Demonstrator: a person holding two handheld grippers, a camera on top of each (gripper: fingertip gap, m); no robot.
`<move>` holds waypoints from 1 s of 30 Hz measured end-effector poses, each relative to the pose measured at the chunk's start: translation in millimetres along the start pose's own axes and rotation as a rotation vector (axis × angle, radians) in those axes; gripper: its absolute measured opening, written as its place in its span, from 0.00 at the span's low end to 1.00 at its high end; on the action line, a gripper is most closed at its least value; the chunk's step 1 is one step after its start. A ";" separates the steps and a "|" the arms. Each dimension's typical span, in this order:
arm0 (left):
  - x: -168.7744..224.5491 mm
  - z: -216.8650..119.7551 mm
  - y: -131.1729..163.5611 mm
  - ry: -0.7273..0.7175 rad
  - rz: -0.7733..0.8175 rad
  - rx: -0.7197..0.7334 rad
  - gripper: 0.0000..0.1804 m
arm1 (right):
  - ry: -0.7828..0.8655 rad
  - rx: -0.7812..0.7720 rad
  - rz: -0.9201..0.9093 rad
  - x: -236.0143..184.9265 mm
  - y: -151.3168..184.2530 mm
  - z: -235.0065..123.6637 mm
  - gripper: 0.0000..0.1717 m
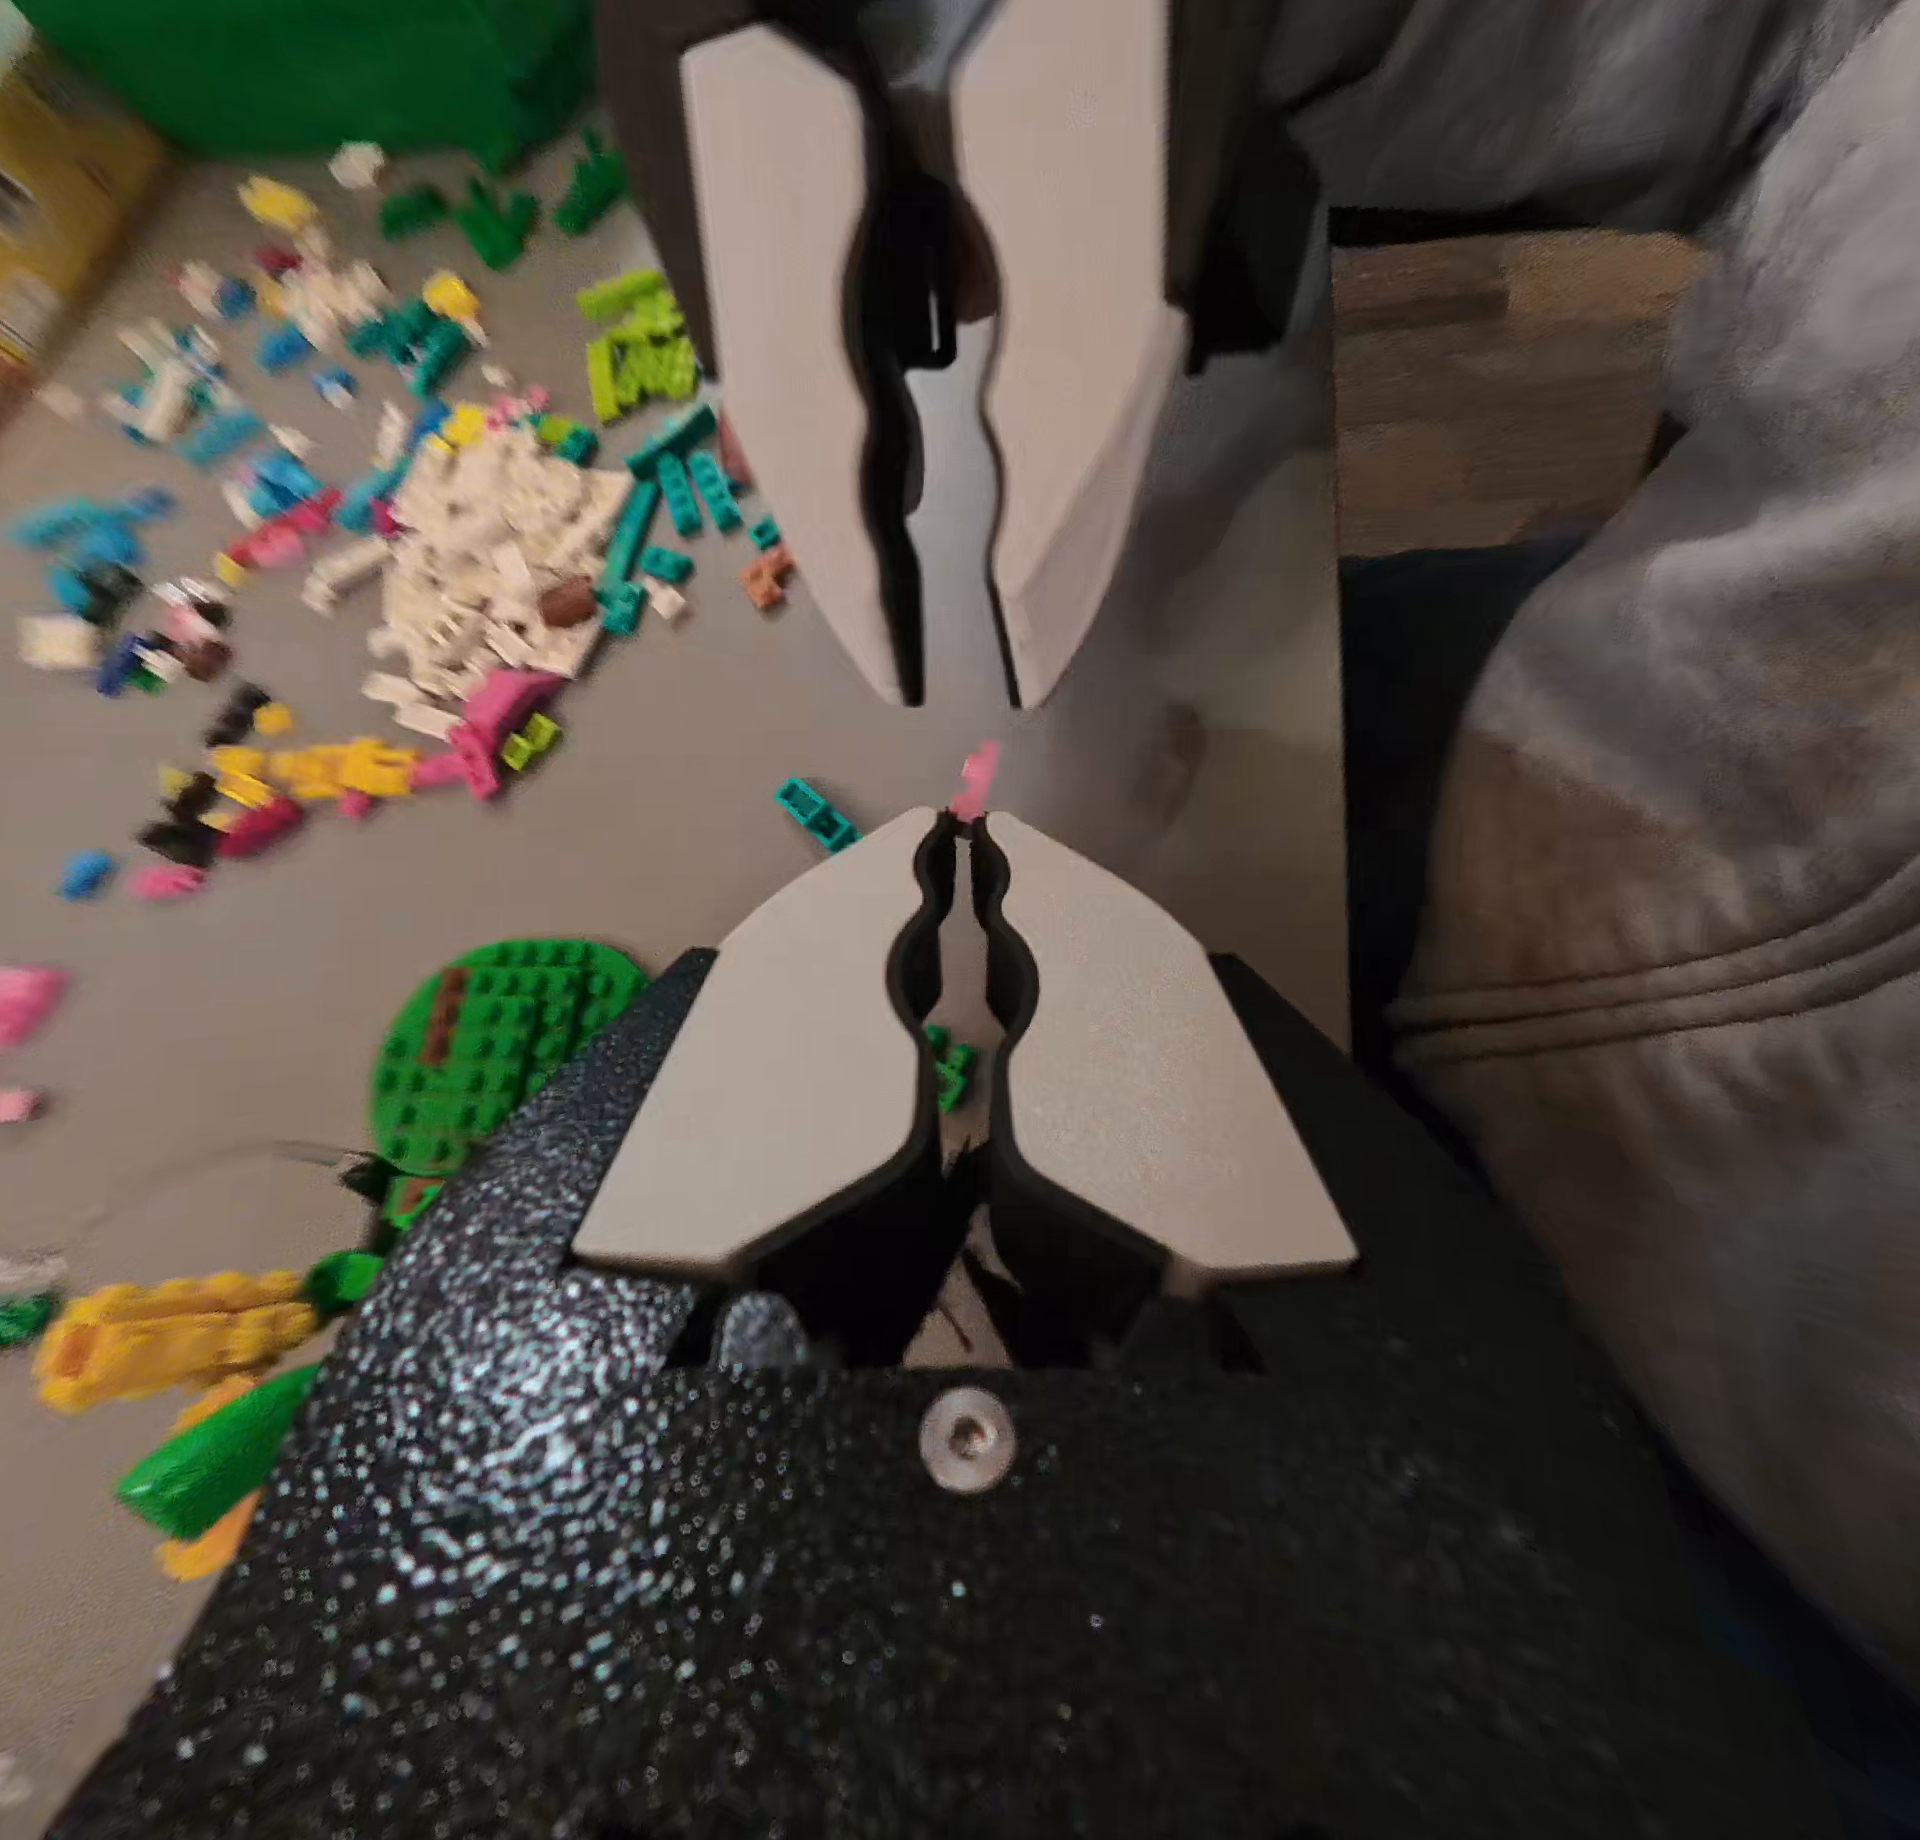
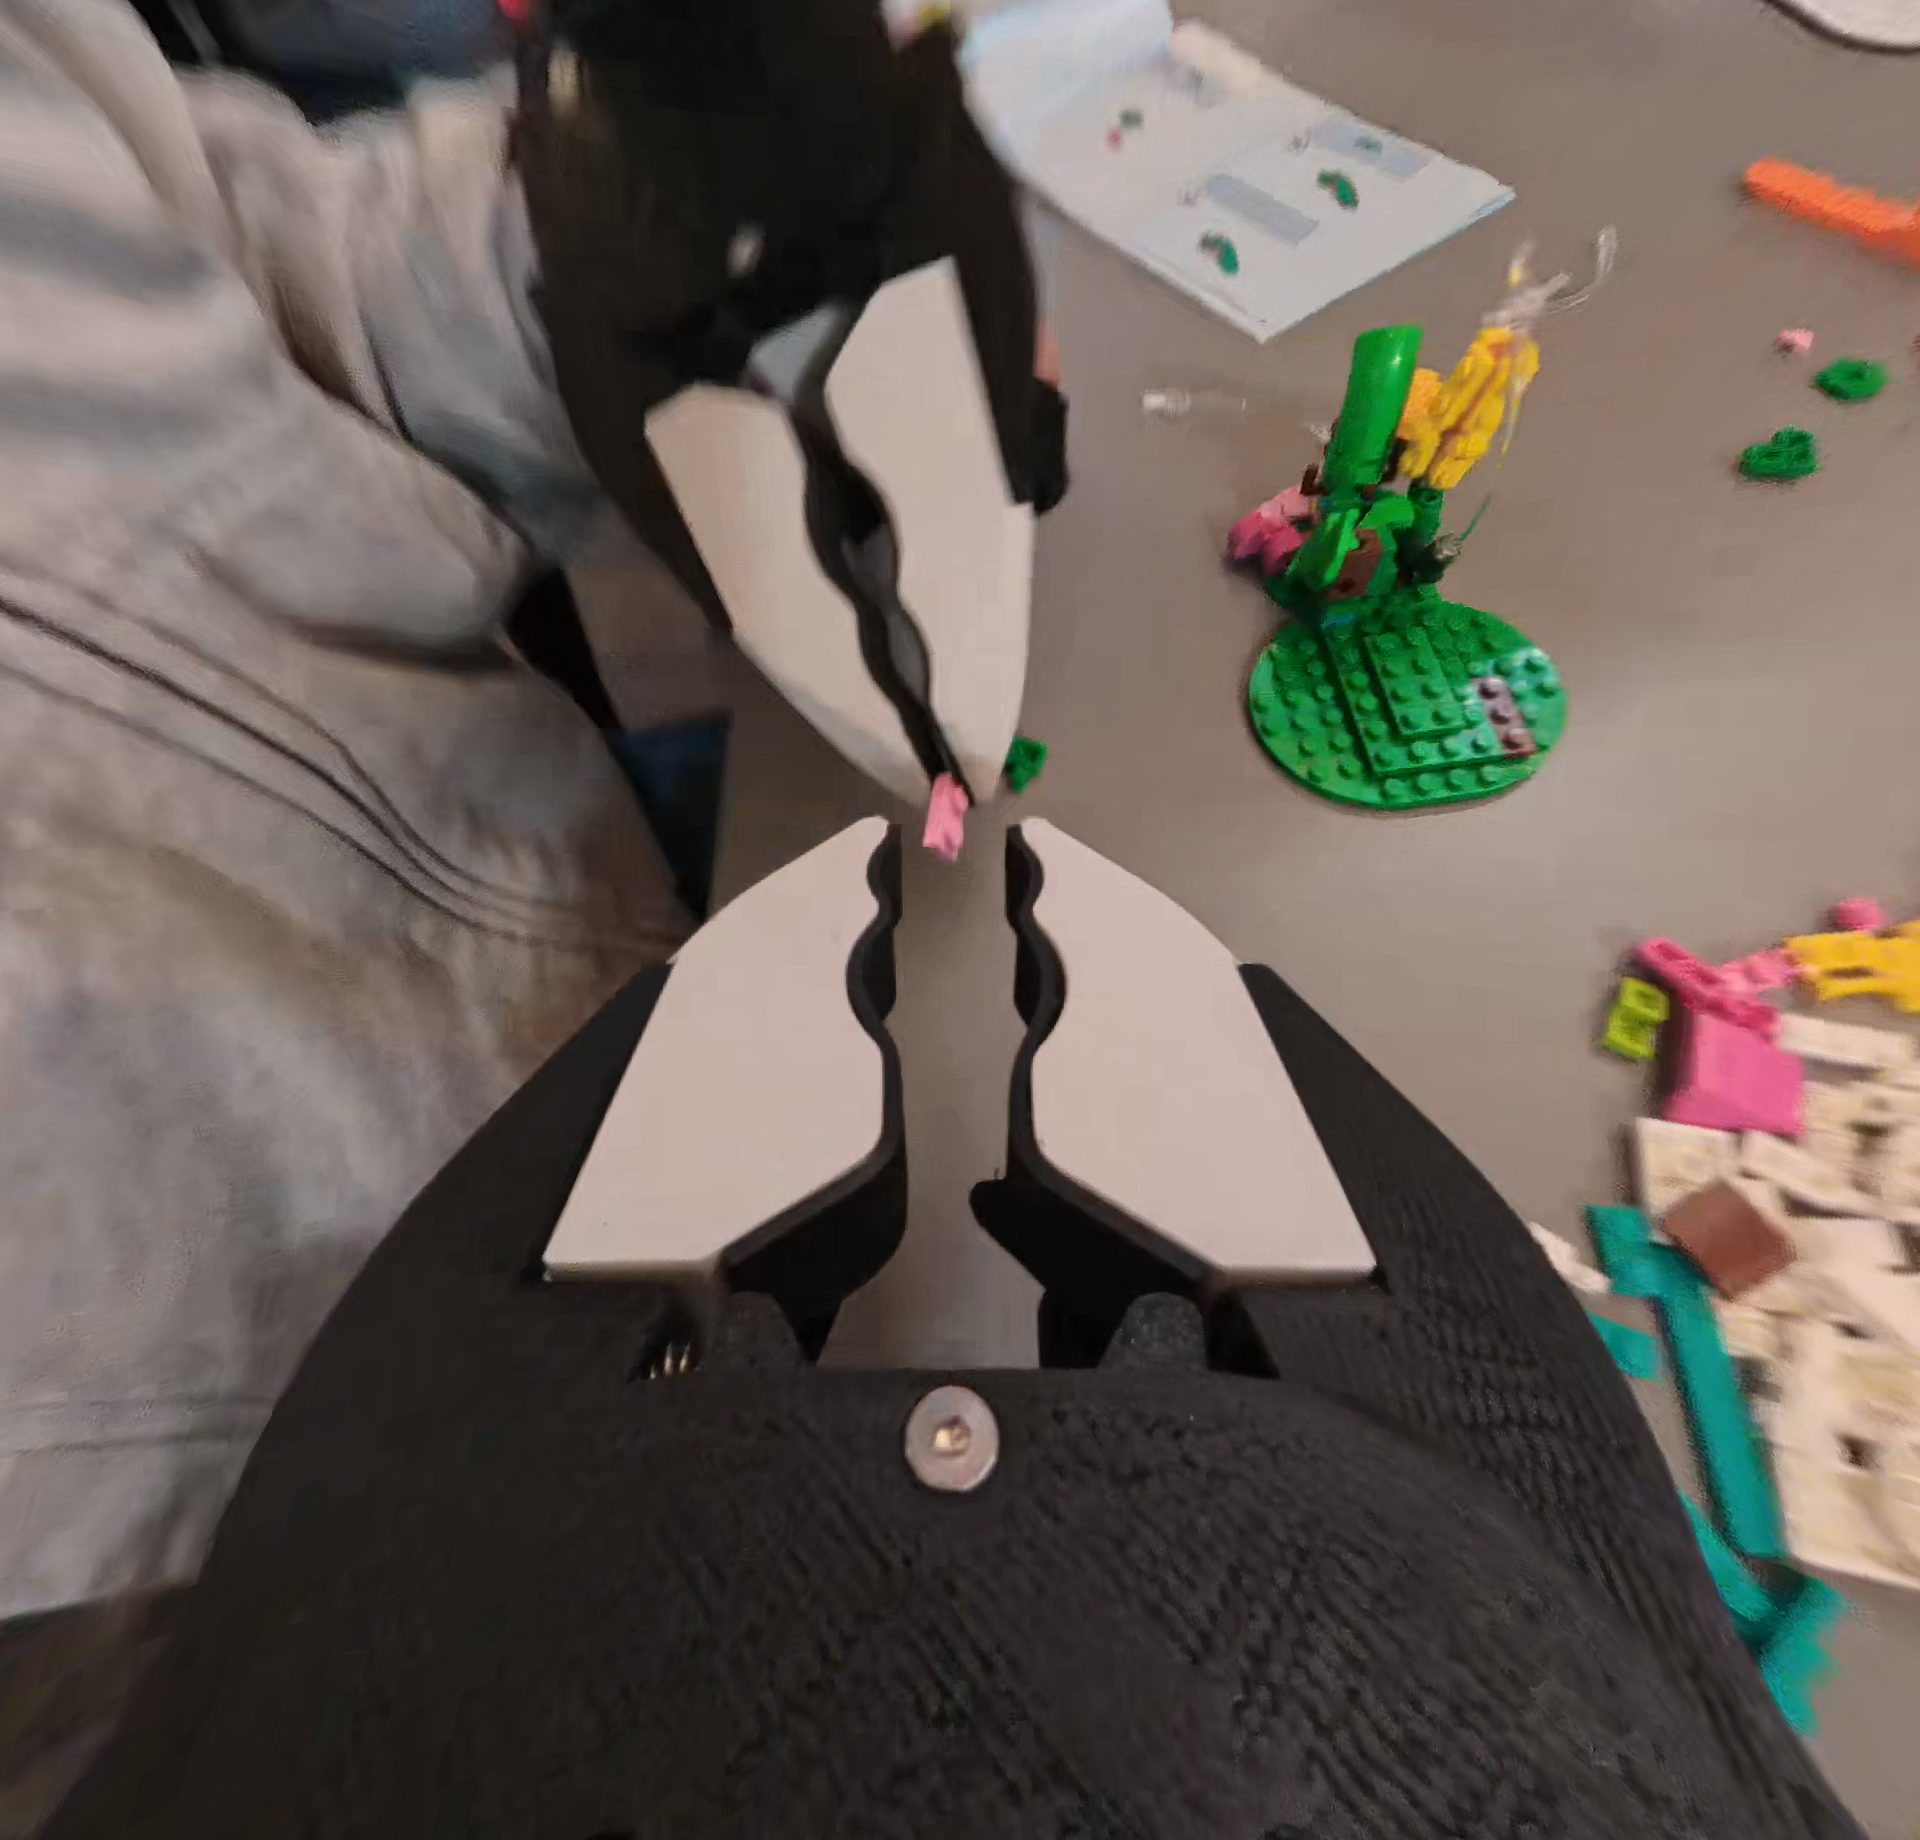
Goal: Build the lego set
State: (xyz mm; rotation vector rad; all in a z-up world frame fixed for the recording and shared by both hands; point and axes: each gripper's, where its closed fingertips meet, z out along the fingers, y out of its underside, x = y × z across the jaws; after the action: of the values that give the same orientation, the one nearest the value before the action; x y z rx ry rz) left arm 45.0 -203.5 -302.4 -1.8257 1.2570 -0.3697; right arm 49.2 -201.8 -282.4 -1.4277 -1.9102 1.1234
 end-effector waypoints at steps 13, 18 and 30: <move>11.4 12.8 4.1 0.129 -0.152 -0.077 0.02 | 0.076 -0.146 -0.145 -7.3 17.8 10.9 0.03; 13.4 13.0 6.8 0.131 -0.172 -0.078 0.05 | 0.056 -0.157 -0.128 -8.5 21.7 13.7 0.01; -11.3 -24.8 30.4 0.031 -0.263 -0.108 0.27 | 0.038 -0.252 -0.107 0.6 47.8 25.3 0.01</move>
State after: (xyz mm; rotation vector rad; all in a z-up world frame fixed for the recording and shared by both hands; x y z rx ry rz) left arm 5.2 -209.2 -309.3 -2.0919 1.0767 -0.4828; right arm 54.5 -204.1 -336.2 -1.4435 -2.1329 0.8230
